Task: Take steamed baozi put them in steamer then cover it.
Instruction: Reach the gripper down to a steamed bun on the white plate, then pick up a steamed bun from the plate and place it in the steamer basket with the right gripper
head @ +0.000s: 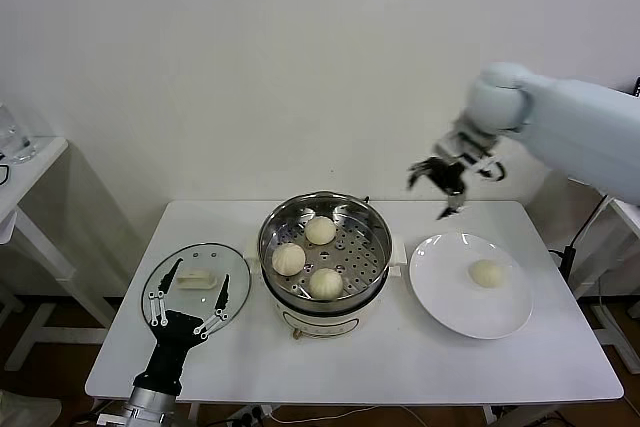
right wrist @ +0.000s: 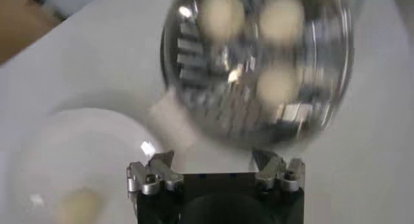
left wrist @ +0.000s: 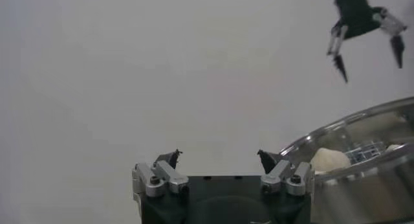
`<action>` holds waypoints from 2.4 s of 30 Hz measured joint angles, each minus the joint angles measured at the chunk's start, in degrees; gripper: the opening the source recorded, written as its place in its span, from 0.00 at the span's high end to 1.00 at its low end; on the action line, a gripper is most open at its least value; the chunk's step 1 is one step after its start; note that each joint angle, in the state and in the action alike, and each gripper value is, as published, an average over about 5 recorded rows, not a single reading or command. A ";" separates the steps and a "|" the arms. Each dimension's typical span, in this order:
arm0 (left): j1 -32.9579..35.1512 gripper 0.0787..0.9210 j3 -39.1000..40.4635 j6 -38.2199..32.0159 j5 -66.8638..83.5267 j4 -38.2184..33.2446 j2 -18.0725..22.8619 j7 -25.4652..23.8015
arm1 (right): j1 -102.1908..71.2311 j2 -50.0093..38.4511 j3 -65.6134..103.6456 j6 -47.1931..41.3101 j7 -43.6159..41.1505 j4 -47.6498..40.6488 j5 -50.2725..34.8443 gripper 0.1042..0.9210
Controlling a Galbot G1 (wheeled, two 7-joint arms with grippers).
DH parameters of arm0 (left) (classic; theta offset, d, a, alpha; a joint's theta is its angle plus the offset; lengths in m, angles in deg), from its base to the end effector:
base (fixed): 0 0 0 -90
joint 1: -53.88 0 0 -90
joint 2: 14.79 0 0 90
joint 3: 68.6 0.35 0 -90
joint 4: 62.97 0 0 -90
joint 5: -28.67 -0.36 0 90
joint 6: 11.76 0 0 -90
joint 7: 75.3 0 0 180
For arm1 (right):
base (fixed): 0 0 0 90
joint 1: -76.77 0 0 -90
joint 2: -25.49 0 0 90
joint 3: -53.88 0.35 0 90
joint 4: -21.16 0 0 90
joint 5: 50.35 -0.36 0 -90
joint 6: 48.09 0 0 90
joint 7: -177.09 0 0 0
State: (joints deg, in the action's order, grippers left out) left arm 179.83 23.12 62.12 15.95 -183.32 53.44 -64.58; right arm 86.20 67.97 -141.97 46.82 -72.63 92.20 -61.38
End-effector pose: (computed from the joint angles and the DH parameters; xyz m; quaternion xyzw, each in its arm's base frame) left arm 0.1577 0.0537 -0.3115 0.0657 0.9641 0.2282 0.1188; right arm 0.5646 -0.1232 -0.0005 0.5642 -0.4521 0.6287 0.2863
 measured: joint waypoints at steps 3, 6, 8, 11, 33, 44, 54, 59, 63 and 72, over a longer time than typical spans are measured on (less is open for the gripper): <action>0.38 0.12 0.00 0.58 -0.49 -0.41 0.03 0.34 | -2.75 -2.25 1.08 -1.62 -0.06 -3.11 0.33 0.12; 0.77 0.12 -0.14 1.09 -0.79 -0.77 0.07 0.56 | -5.93 -3.60 2.76 -2.72 -0.03 -6.06 1.00 0.12; 1.03 0.12 -0.37 1.27 -0.86 -0.98 0.10 0.65 | -8.18 -4.08 4.06 -3.23 0.11 -8.03 1.59 0.12; 1.47 0.12 -0.85 1.42 -0.87 -1.29 0.09 0.74 | -11.44 -4.29 6.02 -3.79 0.57 -10.87 2.52 0.12; 3.02 0.12 -2.28 1.52 -1.41 -1.46 0.20 0.90 | -30.09 2.84 18.85 -3.61 3.96 -28.01 9.18 0.12; 2.44 0.12 -2.77 1.13 -1.41 -0.88 -0.13 0.90 | -33.24 6.49 21.18 -2.90 5.29 -32.57 11.15 0.14; 2.17 0.12 -2.79 0.77 -1.28 -0.21 0.04 0.89 | -32.68 6.46 21.07 -3.10 4.94 -32.69 11.75 0.27; 1.93 0.12 -2.67 0.71 -1.10 -0.24 0.00 0.84 | -30.61 5.67 19.70 -3.78 4.22 -31.15 10.80 0.29; 1.72 0.12 -2.68 0.70 -0.89 -0.47 -0.18 0.82 | -27.69 5.22 17.52 -4.56 3.32 -28.91 9.09 0.30; 0.90 0.12 -2.71 0.78 -0.26 -0.74 -0.56 0.76 | -16.12 6.95 7.68 -6.45 1.00 -21.98 1.26 0.30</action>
State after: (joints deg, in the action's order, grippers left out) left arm 180.73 20.41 62.90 15.69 -184.06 52.87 -63.82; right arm 70.08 74.93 -134.28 40.37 -71.64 70.22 -60.12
